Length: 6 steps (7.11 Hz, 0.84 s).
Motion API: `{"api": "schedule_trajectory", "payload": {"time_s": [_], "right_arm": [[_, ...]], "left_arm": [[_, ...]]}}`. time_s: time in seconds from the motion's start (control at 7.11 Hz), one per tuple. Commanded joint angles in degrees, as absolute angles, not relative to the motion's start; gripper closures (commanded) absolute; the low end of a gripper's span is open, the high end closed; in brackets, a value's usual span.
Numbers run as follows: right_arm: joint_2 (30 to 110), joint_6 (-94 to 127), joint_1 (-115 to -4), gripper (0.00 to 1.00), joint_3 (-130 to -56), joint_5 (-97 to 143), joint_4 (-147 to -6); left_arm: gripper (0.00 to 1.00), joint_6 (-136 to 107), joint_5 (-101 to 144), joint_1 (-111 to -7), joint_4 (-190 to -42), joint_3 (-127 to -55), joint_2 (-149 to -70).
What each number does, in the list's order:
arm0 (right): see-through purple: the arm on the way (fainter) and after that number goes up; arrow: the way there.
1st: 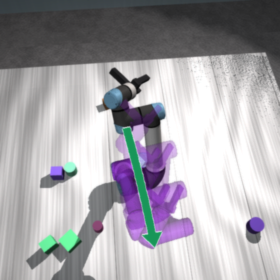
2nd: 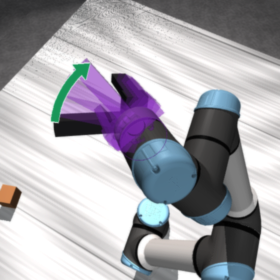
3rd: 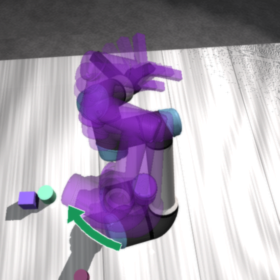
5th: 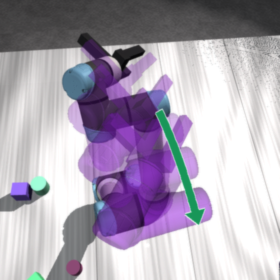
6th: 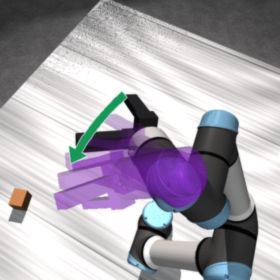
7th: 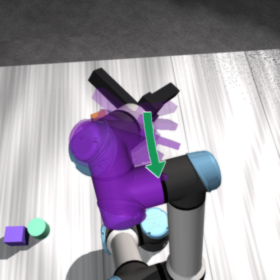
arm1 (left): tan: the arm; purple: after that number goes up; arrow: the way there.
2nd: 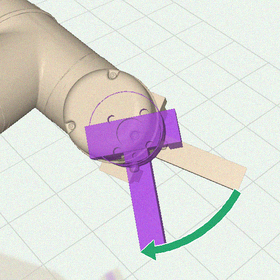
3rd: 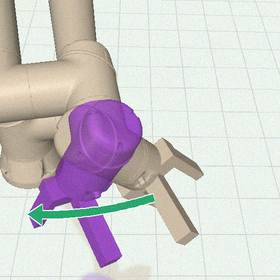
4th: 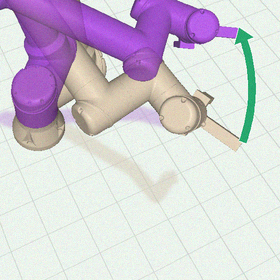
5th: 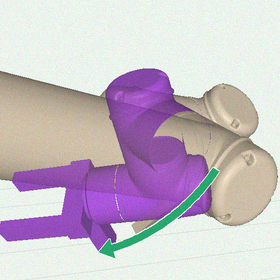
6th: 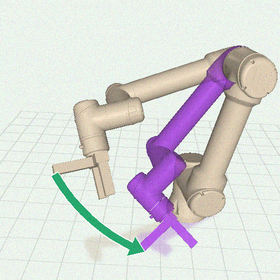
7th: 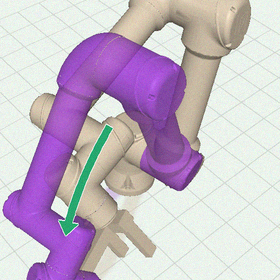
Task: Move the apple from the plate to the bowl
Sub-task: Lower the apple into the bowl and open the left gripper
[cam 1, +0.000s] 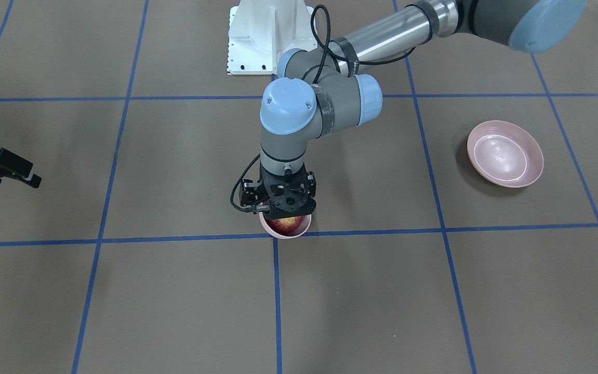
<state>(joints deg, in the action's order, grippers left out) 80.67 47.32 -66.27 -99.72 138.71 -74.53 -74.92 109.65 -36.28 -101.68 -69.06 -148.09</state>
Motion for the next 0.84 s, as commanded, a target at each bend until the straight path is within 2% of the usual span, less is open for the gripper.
{"api": "schedule_trajectory", "payload": {"time_s": [0.0, 0.14, 0.28, 0.42, 0.7], "right_arm": [[80.68, 47.29, -66.27, 0.0, -99.32, 138.69, -74.53], [80.6, 47.2, -66.27, 0.0, -99.14, 138.69, -74.53], [80.68, 47.2, -66.27, 0.0, -99.23, 138.69, -74.53], [80.86, 46.41, -66.36, 0.0, -99.23, 138.69, -74.53], [83.13, 39.24, -67.58, 0.0, -99.14, 138.17, -74.79]], "left_arm": [[0.02, -75.85, 110.04, -36.56, -101.78, -74.4, -145.13], [0.02, -75.33, 111.0, -38.39, -99.95, -81.75, -140.5], [0.02, -71.41, 115.01, -40.58, -97.32, -93.31, -130.1], [0.02, -62.41, 115.66, -42.61, -97.12, -101.69, -120.59], [0.02, -41.78, 123.43, -52.76, -96.85, -110.54, -102.75]]}}
